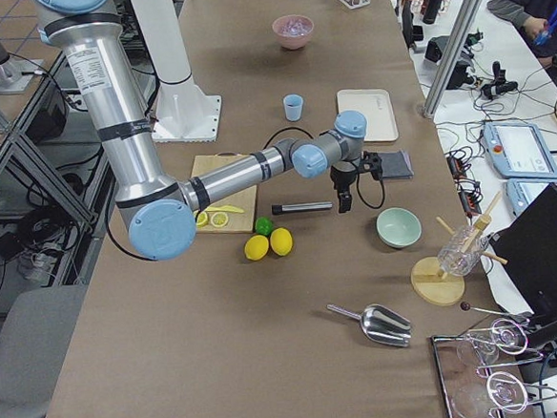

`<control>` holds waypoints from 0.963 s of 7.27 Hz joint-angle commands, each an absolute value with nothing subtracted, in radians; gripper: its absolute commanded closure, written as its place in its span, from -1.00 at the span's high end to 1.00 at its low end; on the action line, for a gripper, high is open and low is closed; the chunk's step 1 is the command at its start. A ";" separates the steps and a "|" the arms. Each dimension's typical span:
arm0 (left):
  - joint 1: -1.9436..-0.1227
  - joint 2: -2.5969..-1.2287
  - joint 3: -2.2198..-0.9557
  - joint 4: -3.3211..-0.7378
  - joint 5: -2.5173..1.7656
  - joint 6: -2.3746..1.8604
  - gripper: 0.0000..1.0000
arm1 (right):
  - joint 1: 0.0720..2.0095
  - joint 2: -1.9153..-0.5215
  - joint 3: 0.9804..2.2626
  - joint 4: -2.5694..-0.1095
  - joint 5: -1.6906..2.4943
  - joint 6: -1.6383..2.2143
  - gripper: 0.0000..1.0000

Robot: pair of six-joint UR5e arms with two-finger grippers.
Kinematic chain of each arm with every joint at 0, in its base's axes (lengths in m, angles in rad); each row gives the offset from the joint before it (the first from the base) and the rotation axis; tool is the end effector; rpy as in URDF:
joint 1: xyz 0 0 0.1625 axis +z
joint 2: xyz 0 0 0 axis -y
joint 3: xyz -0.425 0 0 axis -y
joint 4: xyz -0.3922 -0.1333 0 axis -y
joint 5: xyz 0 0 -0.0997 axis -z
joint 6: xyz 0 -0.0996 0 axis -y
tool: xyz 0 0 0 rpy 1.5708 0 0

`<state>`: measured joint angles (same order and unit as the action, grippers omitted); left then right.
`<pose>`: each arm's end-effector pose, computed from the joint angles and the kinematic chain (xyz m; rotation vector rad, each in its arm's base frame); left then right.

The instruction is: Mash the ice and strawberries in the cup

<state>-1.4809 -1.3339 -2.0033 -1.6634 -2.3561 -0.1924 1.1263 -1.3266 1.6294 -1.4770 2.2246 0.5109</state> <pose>-0.0267 -0.4046 0.5386 0.1607 0.8100 0.0165 -0.1922 -0.5726 0.4924 0.0429 -0.7482 -0.0664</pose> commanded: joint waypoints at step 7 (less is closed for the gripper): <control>-1.468 -1.327 -1.965 -1.655 -2.356 -0.193 0.97 | 1.539 -1.715 1.867 -1.750 2.250 -0.008 1.00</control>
